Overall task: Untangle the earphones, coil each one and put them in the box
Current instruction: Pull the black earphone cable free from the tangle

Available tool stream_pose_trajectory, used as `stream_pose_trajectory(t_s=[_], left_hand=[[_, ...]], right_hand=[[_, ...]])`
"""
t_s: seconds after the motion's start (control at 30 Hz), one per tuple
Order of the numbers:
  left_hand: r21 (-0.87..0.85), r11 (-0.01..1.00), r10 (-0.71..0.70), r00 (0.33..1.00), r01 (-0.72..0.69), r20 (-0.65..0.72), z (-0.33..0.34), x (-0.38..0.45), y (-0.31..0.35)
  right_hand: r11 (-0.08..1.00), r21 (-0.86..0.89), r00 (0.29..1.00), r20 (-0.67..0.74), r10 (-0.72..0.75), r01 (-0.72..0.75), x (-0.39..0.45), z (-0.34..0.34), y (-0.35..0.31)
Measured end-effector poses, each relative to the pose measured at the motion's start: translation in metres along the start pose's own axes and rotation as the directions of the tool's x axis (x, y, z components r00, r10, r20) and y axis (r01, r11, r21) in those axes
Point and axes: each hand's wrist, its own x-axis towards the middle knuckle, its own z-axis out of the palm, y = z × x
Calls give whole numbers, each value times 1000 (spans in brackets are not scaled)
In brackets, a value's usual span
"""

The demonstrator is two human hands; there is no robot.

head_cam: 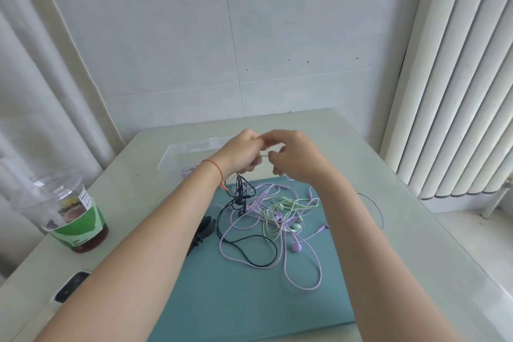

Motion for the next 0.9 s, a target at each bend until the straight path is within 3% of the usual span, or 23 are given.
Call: stream_pose_trajectory(t_s=[0.07, 0.13, 0.27, 0.4, 0.47, 0.57, 0.67, 0.77, 0.83, 0.9], left_hand=[[-206, 979, -6, 1000, 0, -29, -2, -2, -1], [-274, 962, -20, 999, 11, -32, -6, -6, -6], [-36, 999, 9, 998, -7, 57, -6, -14, -26], [39, 999, -17, 999, 15, 29, -5, -19, -58], [95, 995, -32, 1000, 31, 1, -6, -21, -72], [72, 997, -10, 998, 14, -56, -6, -24, -76], [47, 998, 54, 996, -50, -74, -6, -24, -66], [33, 995, 98, 991, -95, -87, -3, -24, -54], [-9, 993, 118, 987, -119, -111, -3, -25, -48], [-106, 987, 107, 985, -122, -139, -4, -27, -45]], right_hand=[[998, -58, 999, 22, -30, 31, 2, 4, 0], [995, -101, 1000, 8, -5, 6, 3, 6, 2], [992, -127, 990, -143, -5, -13, 7, 7, 6], [998, -4, 897, -439, 49, -57, 9, 1, 9], [988, -33, 869, -481, 116, -150, 8, -5, 16], [912, -273, 915, -348, 204, -307, 7, -7, 26], [906, -357, 954, -267, 133, -226, 5, 0, 16], [978, -209, 998, -59, 2, -14, 2, 10, 1], [996, -82, 991, 125, 43, -33, 0, 17, -4], [995, -70, 982, 168, 86, -75, -1, 22, -2]])
